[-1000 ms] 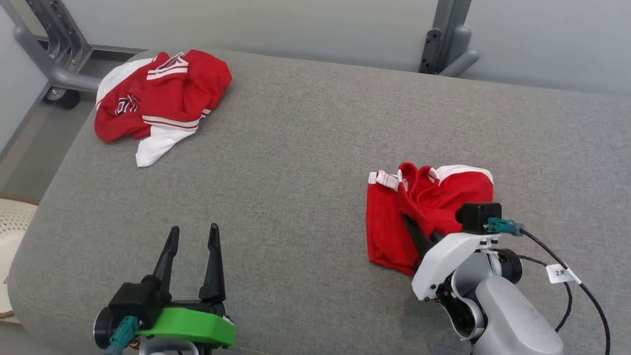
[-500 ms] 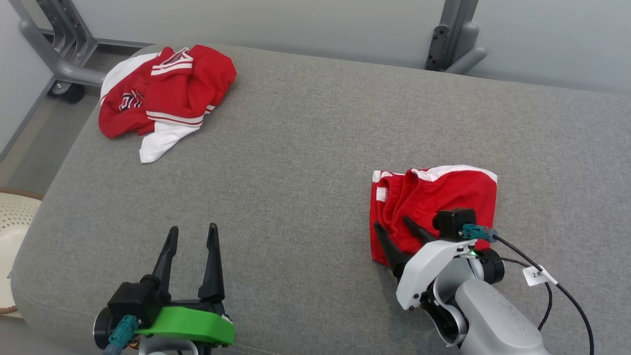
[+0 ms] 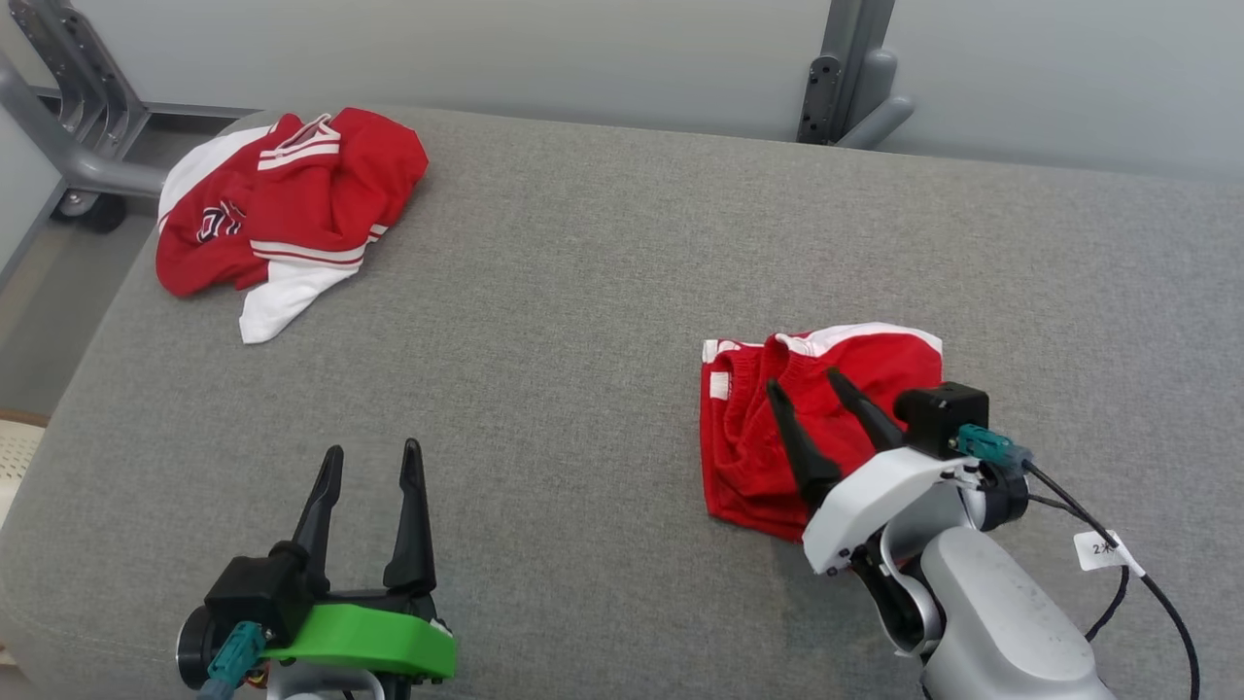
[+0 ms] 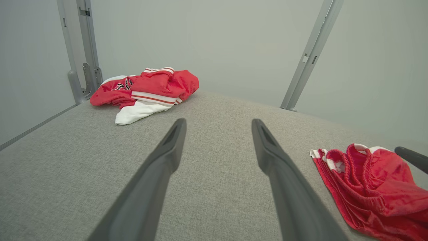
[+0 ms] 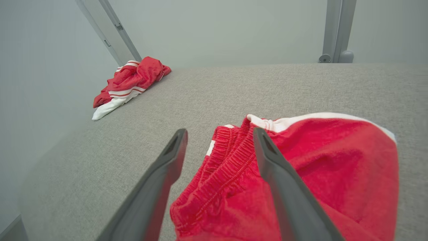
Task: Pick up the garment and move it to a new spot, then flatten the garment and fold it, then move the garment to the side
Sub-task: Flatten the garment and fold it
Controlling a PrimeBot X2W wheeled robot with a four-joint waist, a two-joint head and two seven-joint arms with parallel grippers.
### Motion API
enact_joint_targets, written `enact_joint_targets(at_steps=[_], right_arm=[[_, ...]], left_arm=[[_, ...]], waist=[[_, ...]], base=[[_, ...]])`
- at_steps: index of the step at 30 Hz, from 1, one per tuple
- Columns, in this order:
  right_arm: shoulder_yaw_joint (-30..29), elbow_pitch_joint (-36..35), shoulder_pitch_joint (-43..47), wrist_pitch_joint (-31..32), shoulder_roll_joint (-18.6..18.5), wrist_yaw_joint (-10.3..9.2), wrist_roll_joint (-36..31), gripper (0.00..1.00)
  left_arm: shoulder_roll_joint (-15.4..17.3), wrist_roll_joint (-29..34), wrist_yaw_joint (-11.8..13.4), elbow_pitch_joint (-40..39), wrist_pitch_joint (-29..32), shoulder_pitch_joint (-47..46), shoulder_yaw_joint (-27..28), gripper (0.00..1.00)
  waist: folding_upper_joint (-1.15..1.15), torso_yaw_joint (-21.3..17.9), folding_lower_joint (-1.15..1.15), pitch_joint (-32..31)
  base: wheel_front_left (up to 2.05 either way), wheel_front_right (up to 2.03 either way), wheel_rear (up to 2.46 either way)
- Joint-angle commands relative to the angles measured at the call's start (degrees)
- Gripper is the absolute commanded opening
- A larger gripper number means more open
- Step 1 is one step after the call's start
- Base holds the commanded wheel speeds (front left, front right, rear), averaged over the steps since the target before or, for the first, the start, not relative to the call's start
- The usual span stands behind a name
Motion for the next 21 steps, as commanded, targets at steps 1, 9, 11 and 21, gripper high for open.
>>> enact_joint_targets(at_steps=[1,9,11,21], right_arm=[[-1.41,-0.54,0.56,-0.43,-0.16,0.0,-2.16,1.0],[-9.61,1.17,1.41,-0.13,-0.15,0.0,-16.63,0.0],[-10.68,2.62,1.7,0.01,-0.16,0.0,-16.75,0.0],[-9.7,12.72,1.54,-1.91,-0.13,0.0,-16.79,0.0]], left_arm=[[0.06,0.29,-0.27,-0.09,0.01,-0.36,0.11,1.0],[0.06,0.26,-0.17,0.07,0.01,-0.93,-0.38,1.0],[0.06,0.24,-0.15,0.09,0.01,-0.98,-0.41,1.0],[0.06,0.0,-0.21,0.04,0.01,-1.4,-0.55,1.0]], waist=[[0.09,-0.25,0.0,0.17],[0.09,0.74,0.0,0.76],[0.09,1.09,0.0,0.87],[0.09,2.14,0.0,1.55]], base=[[0.0,0.0,0.0],[0.0,0.0,0.0],[0.0,0.0,0.0],[0.0,0.0,0.0]])
